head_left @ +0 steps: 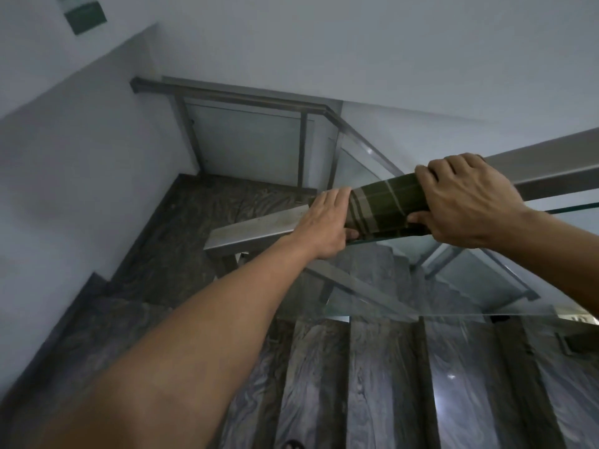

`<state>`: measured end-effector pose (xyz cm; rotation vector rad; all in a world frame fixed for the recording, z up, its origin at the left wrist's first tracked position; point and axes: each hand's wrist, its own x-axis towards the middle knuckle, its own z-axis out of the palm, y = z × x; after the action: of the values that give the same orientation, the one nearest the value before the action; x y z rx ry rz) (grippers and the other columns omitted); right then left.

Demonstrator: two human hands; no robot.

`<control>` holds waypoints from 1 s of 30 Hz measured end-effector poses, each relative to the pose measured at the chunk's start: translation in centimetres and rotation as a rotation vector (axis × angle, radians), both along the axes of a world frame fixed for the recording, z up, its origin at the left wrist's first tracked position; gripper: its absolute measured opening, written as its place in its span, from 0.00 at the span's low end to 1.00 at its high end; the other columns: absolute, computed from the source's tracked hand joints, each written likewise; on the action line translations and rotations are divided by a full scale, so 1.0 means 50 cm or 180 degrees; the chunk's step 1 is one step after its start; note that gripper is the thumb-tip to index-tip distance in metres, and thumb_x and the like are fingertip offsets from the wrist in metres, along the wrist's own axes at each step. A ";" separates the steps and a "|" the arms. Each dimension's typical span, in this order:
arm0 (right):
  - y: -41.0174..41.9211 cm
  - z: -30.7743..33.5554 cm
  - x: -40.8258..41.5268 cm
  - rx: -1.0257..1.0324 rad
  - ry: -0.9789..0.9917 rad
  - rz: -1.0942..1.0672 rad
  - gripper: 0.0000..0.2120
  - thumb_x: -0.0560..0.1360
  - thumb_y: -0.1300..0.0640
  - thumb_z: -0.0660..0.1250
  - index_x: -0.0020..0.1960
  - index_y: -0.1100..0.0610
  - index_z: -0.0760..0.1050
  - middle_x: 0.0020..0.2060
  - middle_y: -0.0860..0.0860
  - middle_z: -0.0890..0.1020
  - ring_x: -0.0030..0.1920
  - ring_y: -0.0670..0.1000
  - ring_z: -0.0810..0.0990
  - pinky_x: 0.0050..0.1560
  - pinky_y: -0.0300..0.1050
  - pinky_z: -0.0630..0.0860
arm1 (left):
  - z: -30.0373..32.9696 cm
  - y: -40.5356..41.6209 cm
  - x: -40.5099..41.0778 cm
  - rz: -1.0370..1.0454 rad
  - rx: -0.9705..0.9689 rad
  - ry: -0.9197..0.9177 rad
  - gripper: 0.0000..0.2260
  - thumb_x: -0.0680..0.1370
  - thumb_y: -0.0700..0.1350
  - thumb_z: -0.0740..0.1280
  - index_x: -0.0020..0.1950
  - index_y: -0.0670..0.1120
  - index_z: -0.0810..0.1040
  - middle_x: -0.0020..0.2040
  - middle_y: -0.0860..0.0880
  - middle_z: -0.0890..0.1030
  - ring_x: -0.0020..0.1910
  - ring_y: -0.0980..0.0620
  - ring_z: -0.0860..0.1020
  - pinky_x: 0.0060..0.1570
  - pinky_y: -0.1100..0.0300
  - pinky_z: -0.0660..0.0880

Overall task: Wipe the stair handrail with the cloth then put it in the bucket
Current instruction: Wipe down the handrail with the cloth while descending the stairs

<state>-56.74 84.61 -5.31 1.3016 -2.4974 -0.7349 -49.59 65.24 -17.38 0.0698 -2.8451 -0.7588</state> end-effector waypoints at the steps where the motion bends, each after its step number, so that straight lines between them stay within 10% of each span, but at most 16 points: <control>1: -0.013 -0.007 0.005 0.0021 0.0007 -0.0008 0.35 0.72 0.31 0.47 0.61 0.60 0.66 0.54 0.60 0.78 0.51 0.59 0.78 0.56 0.56 0.74 | -0.009 -0.012 0.004 -0.0001 0.0007 -0.0004 0.33 0.71 0.48 0.72 0.70 0.45 0.59 0.66 0.44 0.67 0.67 0.45 0.65 0.70 0.49 0.63; 30: -0.504 -0.385 0.198 -0.0225 -0.0278 -0.0047 0.34 0.72 0.32 0.55 0.69 0.55 0.61 0.63 0.55 0.75 0.61 0.56 0.74 0.66 0.55 0.69 | -0.368 -0.493 0.217 0.0134 0.0532 -0.0025 0.33 0.72 0.43 0.71 0.72 0.47 0.57 0.70 0.46 0.62 0.69 0.47 0.61 0.69 0.49 0.64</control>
<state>-46.85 59.42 -24.56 1.3190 -2.5789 -0.5991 -38.71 40.60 -35.80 0.1565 -2.7721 -0.9873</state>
